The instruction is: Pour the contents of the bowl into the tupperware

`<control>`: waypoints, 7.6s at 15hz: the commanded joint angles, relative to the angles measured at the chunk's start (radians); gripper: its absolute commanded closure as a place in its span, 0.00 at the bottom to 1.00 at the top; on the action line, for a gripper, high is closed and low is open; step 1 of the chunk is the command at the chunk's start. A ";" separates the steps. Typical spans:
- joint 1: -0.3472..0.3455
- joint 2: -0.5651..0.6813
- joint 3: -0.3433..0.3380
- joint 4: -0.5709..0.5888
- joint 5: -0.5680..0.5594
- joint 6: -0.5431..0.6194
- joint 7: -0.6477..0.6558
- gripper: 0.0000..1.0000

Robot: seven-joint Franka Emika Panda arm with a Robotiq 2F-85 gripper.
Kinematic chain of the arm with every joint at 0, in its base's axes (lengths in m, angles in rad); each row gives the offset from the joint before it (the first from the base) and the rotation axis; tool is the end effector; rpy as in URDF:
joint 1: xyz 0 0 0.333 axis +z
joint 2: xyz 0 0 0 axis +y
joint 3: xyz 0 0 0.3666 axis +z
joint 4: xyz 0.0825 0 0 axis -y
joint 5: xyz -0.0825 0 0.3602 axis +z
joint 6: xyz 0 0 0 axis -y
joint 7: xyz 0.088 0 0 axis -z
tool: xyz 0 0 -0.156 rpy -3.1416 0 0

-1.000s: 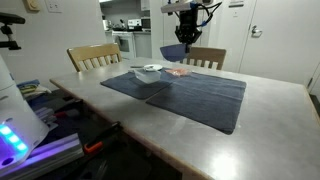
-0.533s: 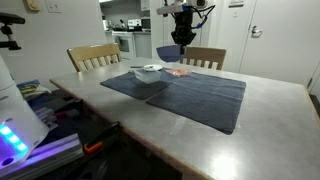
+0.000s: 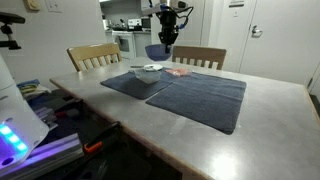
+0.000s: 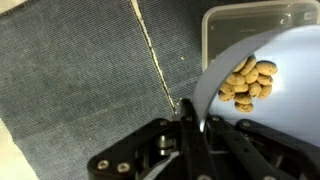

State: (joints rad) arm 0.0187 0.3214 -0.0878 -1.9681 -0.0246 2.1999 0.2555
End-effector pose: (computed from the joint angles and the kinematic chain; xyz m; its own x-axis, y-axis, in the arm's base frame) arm 0.5918 -0.0406 0.3172 0.9502 -0.3028 -0.0743 -0.2982 -0.9521 0.0672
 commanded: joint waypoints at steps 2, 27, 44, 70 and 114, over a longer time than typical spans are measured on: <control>0.029 -0.053 0.004 -0.047 -0.040 -0.065 0.096 0.99; 0.044 -0.070 0.037 -0.049 -0.024 -0.359 0.124 0.99; -0.008 0.185 0.045 0.314 -0.012 -0.650 -0.121 0.99; 0.021 0.528 0.081 0.759 -0.032 -1.080 -0.192 0.99; 0.150 0.922 0.041 1.370 -0.340 -1.503 -0.319 0.99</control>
State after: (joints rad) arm 0.1516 1.2083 -0.0252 -0.6567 -0.3203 0.7384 -0.0247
